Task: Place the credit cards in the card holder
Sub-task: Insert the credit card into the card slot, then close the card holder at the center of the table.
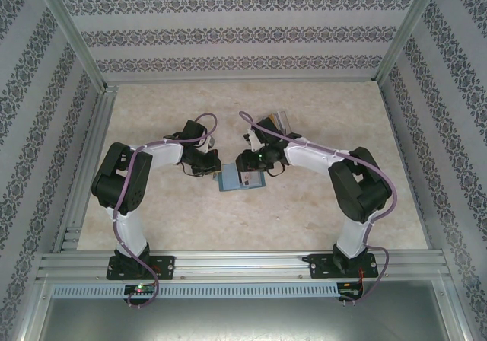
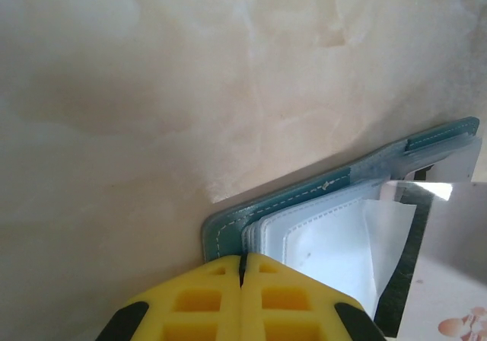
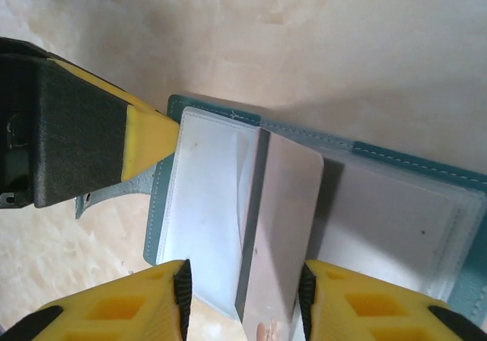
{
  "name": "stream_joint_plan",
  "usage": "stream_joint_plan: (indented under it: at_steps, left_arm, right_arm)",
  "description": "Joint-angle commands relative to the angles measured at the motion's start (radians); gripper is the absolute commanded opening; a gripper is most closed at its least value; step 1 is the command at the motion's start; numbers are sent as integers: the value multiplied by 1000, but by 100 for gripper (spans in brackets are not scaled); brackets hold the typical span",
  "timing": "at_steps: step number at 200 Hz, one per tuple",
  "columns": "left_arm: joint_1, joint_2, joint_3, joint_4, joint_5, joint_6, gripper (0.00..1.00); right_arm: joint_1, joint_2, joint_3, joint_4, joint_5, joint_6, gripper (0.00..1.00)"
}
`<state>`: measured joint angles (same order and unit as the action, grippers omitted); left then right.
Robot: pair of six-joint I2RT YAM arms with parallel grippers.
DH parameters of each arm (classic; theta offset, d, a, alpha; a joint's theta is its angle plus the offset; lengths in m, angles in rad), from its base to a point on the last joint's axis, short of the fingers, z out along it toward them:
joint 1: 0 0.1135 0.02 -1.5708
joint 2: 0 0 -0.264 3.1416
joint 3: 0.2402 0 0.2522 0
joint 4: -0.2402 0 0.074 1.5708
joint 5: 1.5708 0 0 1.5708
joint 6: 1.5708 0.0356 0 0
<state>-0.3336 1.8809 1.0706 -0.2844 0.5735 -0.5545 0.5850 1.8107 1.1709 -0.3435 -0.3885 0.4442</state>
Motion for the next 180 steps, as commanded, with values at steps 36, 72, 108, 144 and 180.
stream_joint_plan:
  at_steps: [36, 72, 108, 144, 180]
  left_arm:
    - [0, 2, -37, -28, -52, 0, 0]
    - [0, 3, -45, -21, -51, -2, 0]
    - [0, 6, -44, -15, -47, -7, 0]
    - [-1, 1, -47, -18, -48, -6, 0]
    - [-1, -9, -57, -19, -51, -6, 0]
  right_arm:
    - [-4, 68, 12, -47, 9, -23, 31]
    - [1, 80, 14, -45, 23, -22, 12]
    - [25, 109, 48, -50, 18, -24, 8]
    - [58, 146, 77, -30, -9, -2, 8]
    - [65, 146, 80, -22, -5, 4, 8]
